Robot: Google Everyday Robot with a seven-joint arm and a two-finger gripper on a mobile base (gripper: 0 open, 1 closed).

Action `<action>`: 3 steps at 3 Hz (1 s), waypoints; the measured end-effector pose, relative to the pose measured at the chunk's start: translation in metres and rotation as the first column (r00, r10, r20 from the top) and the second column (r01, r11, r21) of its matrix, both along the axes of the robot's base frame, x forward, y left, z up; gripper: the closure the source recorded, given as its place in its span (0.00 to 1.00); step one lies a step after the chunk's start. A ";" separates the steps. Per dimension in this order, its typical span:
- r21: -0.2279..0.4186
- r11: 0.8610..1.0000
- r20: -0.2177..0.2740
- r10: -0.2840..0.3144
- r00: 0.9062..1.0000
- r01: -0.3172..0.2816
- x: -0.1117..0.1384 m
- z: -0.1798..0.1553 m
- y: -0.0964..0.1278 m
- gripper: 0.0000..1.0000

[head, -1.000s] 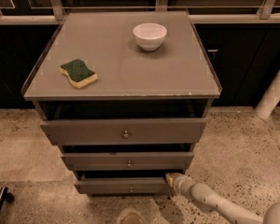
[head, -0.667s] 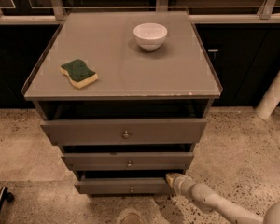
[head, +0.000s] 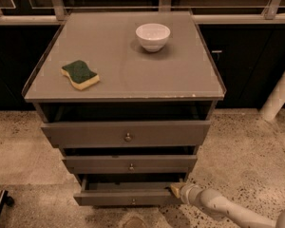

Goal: Open bottom drawer

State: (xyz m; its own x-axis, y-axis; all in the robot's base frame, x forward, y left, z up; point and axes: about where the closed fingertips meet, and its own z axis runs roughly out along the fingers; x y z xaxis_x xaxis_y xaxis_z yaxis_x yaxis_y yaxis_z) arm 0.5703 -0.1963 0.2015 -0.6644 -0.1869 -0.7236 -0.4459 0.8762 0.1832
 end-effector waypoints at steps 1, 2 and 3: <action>0.008 0.997 -0.046 0.075 0.996 -0.075 -0.022 0.005 0.002 1.00; 0.030 0.994 -0.069 0.110 0.992 -0.108 -0.030 0.005 0.011 1.00; 0.018 0.996 -0.024 0.086 0.996 -0.086 -0.009 0.009 0.010 1.00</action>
Offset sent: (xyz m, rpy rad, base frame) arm -0.0154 0.0013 0.0033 0.0044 0.0321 0.0517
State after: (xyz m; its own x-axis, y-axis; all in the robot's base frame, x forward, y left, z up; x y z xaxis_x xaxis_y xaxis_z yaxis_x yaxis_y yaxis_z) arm 0.5615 -0.1860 0.2104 -0.6643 -0.2317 -0.7106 -0.5144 0.8315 0.2098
